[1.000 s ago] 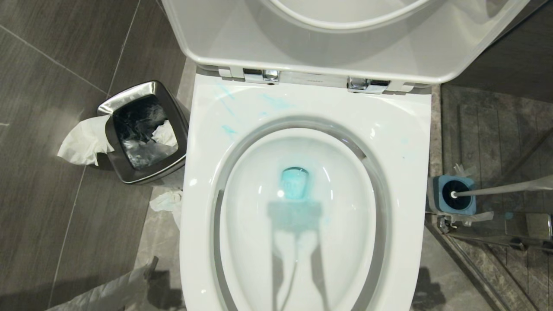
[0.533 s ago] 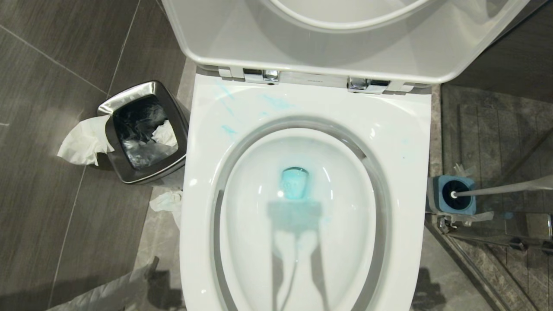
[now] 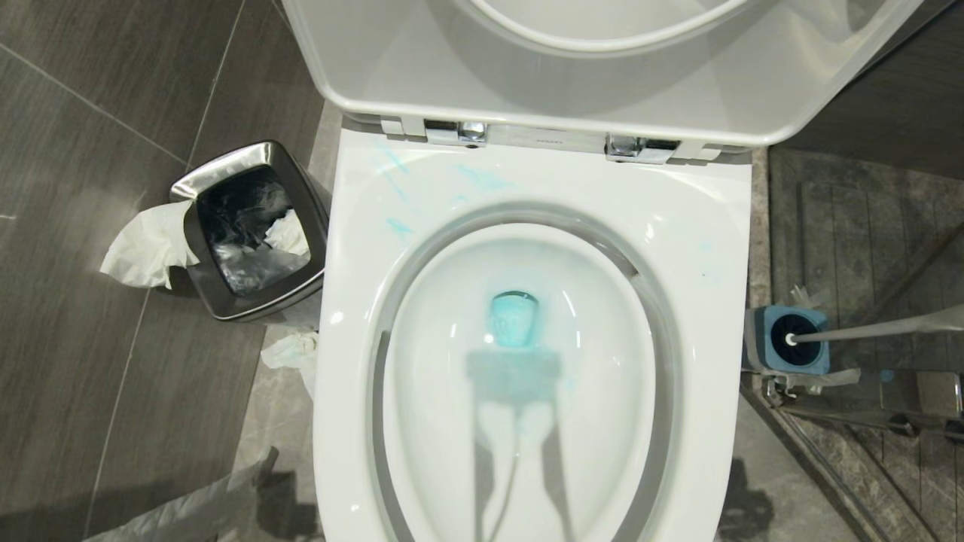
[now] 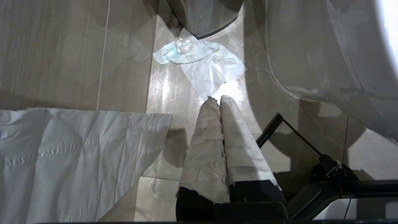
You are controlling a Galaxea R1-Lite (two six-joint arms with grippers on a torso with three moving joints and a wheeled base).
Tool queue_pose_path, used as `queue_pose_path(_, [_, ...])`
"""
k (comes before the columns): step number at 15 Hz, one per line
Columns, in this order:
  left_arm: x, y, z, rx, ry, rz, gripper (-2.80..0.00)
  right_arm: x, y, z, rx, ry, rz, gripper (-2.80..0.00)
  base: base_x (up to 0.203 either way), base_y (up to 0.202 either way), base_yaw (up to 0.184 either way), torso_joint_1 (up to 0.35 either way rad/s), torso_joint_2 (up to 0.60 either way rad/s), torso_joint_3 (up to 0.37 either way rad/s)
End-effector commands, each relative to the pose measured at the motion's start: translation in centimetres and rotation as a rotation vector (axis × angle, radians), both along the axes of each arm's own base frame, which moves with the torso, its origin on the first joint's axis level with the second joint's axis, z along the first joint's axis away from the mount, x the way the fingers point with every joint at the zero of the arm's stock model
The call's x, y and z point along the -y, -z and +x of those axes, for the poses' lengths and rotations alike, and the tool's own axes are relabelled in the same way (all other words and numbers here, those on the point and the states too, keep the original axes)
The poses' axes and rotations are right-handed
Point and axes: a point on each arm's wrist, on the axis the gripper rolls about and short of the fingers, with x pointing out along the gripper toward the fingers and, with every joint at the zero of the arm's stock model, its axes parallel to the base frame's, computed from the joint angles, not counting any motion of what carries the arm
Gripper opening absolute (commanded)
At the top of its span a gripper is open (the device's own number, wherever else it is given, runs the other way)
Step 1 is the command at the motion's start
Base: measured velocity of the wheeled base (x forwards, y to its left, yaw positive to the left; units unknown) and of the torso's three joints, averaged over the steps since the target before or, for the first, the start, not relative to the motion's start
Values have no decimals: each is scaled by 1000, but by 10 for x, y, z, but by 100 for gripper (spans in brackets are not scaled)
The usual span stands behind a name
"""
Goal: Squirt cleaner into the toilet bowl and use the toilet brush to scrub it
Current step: Scrub the toilet bowl
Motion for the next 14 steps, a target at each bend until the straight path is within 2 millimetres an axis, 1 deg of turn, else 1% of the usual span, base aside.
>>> queue_pose_path(1, [0, 0, 0, -3, 0, 0, -280, 0, 0, 19, -246, 2, -1, -280, 0, 0, 0, 0, 0, 0])
queue_pose_path(3, [0, 0, 0, -3, 0, 0, -280, 0, 0, 33, -385, 4, -4, -280, 0, 0, 0, 0, 0, 0])
queue_pose_path(4, [0, 0, 0, -3, 0, 0, -280, 0, -7, 41, -418, 6, -5, -280, 0, 0, 0, 0, 0, 0])
queue_pose_path(8, [0, 0, 0, -3, 0, 0, -280, 1, -58, 87, -433, 14, 4, -280, 0, 0, 0, 0, 0, 0])
queue_pose_path(10, [0, 0, 0, -3, 0, 0, -280, 1, -81, 100, -429, -35, 21, -280, 0, 0, 0, 0, 0, 0])
queue_pose_path(12, [0, 0, 0, -3, 0, 0, -280, 1, -91, 113, -449, -97, -42, -280, 0, 0, 0, 0, 0, 0])
queue_pose_path(14, [0, 0, 0, -3, 0, 0, -280, 1, -101, 127, -442, -113, -73, -280, 0, 0, 0, 0, 0, 0])
